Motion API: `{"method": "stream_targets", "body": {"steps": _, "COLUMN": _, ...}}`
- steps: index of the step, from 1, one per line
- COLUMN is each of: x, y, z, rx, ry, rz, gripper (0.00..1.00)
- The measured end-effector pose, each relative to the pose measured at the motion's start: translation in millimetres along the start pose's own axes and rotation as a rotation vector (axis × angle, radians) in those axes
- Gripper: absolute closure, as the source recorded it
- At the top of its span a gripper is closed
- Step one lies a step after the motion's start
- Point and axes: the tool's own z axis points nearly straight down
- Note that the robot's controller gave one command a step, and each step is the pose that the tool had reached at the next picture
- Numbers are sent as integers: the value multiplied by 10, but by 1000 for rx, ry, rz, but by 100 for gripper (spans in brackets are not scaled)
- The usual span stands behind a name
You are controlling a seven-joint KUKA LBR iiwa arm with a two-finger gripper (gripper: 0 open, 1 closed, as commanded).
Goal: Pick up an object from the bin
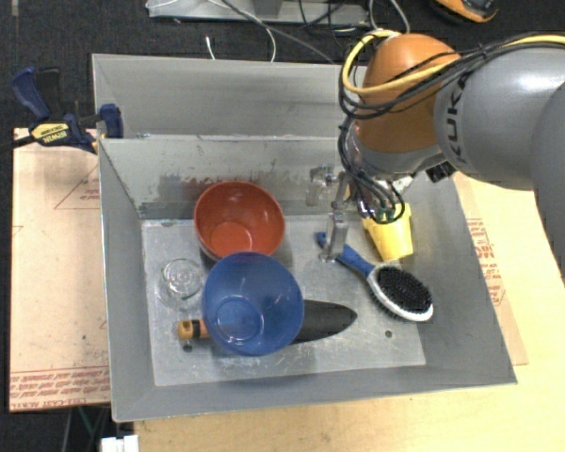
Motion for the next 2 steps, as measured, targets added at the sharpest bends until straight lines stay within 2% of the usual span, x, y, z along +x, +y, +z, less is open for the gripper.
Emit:
{"method": "stream_targets", "body": {"steps": 1, "x": 0, "y": 0, "z": 0, "rx": 0, "ry": 0, "rz": 0, "gripper": 0}}
{"method": "stream_targets", "body": {"steps": 2, "x": 19, "y": 33, "z": 515, "rx": -2, "ry": 3, "rz": 22, "gripper": 0}}
